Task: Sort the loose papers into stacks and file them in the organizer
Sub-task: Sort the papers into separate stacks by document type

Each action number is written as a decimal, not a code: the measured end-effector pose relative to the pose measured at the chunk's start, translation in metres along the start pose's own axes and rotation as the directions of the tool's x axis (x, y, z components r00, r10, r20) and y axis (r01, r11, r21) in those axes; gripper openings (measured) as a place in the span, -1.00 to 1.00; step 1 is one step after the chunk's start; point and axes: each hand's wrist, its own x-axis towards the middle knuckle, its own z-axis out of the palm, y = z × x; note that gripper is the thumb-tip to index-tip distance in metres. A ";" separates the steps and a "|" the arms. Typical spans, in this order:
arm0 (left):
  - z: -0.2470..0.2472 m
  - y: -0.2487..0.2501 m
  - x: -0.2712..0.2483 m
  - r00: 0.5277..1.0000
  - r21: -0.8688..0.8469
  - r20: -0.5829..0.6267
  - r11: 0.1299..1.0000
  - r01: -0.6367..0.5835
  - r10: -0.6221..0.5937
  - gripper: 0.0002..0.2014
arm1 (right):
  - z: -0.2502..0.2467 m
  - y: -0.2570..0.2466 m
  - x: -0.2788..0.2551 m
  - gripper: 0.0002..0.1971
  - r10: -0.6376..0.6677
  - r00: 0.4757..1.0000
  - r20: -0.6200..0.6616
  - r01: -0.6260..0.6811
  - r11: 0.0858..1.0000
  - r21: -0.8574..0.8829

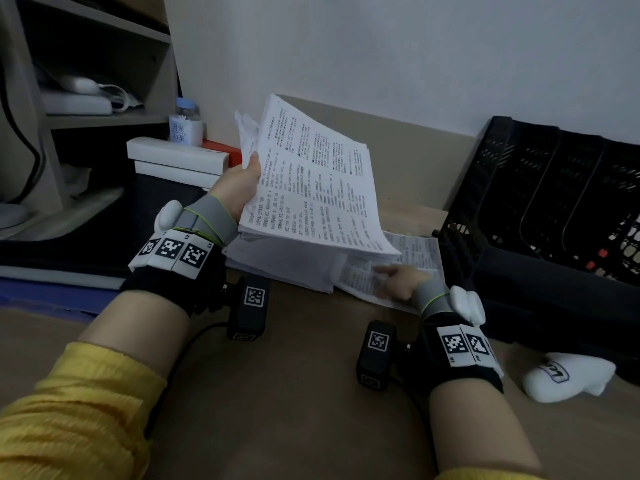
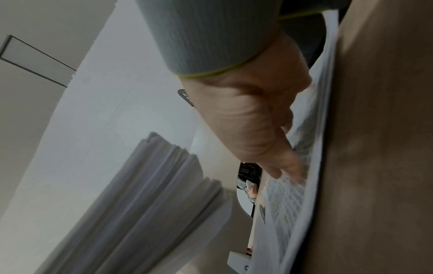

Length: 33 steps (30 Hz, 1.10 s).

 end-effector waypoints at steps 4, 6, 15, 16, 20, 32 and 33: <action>0.006 -0.002 -0.003 1.000 0.056 0.017 0.998 -0.001 0.000 -0.43 | -0.001 0.002 0.009 -0.67 0.007 0.932 -0.362 0.177 0.864 0.472; 0.006 -0.002 -0.004 1.000 0.070 0.011 0.997 0.010 -0.011 -0.39 | -0.003 -0.004 0.005 -0.61 0.032 0.905 -0.423 0.268 0.731 0.628; 0.009 -0.005 -0.002 1.000 0.057 0.020 0.998 -0.015 0.014 -0.43 | -0.003 -0.020 -0.009 -0.52 -0.101 0.953 -0.287 0.281 0.654 0.702; 0.010 -0.005 -0.001 1.000 0.053 0.023 0.998 -0.021 0.019 -0.44 | -0.004 -0.020 -0.010 -0.52 -0.096 0.950 -0.296 0.284 0.660 0.696; 0.010 -0.007 0.002 1.000 0.015 0.020 1.000 -0.012 0.012 -0.45 | -0.004 -0.021 -0.008 -0.55 -0.099 0.937 -0.336 0.316 0.653 0.689; 0.013 -0.004 0.004 0.999 0.062 0.026 0.998 -0.024 0.022 -0.40 | 0.001 -0.019 0.009 -0.85 0.013 0.823 -0.568 0.449 0.598 0.664; 0.013 -0.005 0.006 0.999 0.034 0.029 0.999 -0.025 0.024 -0.40 | 0.001 -0.019 0.010 -0.79 0.023 0.818 -0.575 0.449 0.601 0.662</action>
